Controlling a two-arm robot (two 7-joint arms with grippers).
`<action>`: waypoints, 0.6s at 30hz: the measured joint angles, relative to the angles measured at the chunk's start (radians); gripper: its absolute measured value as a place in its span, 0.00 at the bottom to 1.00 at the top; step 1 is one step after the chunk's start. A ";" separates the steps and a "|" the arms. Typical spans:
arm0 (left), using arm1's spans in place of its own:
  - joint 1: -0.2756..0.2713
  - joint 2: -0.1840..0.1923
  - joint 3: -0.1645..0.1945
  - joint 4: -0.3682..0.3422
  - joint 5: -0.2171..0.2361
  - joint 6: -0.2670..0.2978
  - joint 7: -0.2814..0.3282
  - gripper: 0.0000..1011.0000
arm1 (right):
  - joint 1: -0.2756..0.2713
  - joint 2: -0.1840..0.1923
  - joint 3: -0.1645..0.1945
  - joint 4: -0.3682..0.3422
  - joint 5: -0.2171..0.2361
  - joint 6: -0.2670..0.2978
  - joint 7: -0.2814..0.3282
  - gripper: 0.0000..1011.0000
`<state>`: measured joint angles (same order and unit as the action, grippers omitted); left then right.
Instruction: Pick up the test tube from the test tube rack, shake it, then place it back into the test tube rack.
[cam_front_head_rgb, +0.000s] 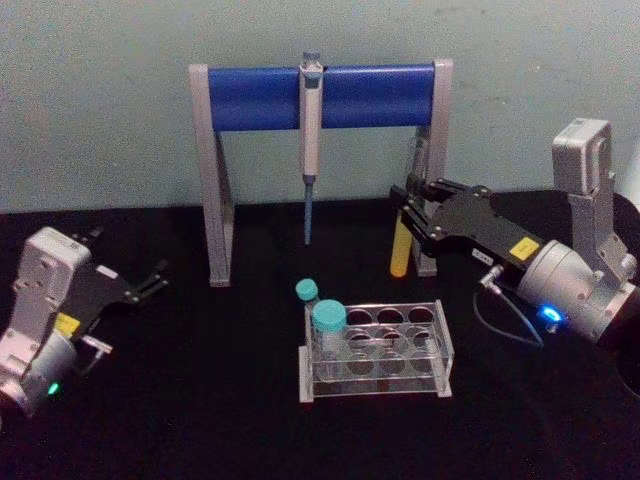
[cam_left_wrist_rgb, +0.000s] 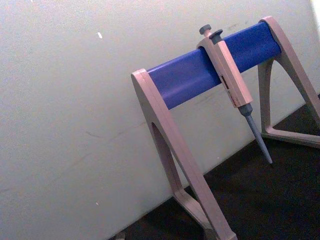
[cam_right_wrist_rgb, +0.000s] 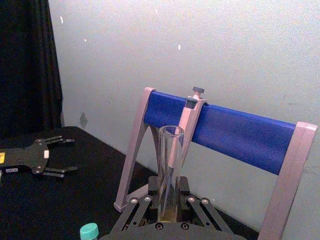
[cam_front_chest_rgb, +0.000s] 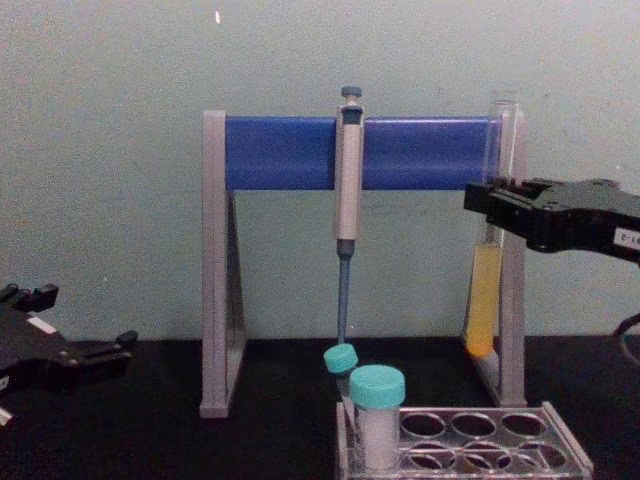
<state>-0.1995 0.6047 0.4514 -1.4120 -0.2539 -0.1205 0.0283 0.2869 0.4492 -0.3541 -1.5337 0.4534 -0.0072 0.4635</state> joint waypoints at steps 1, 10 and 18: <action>0.000 0.000 0.000 0.000 0.000 0.000 0.000 1.00 | 0.000 0.000 0.000 0.000 0.000 0.000 0.000 0.24; 0.000 0.000 0.000 0.000 0.000 0.000 0.000 1.00 | 0.001 0.000 0.000 0.000 0.003 0.000 0.003 0.24; 0.000 0.000 0.000 0.000 0.000 0.000 0.000 1.00 | -0.001 -0.001 -0.001 0.000 0.006 0.000 0.004 0.24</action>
<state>-0.1995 0.6047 0.4514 -1.4120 -0.2539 -0.1205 0.0283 0.2861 0.4486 -0.3550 -1.5338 0.4595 -0.0071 0.4677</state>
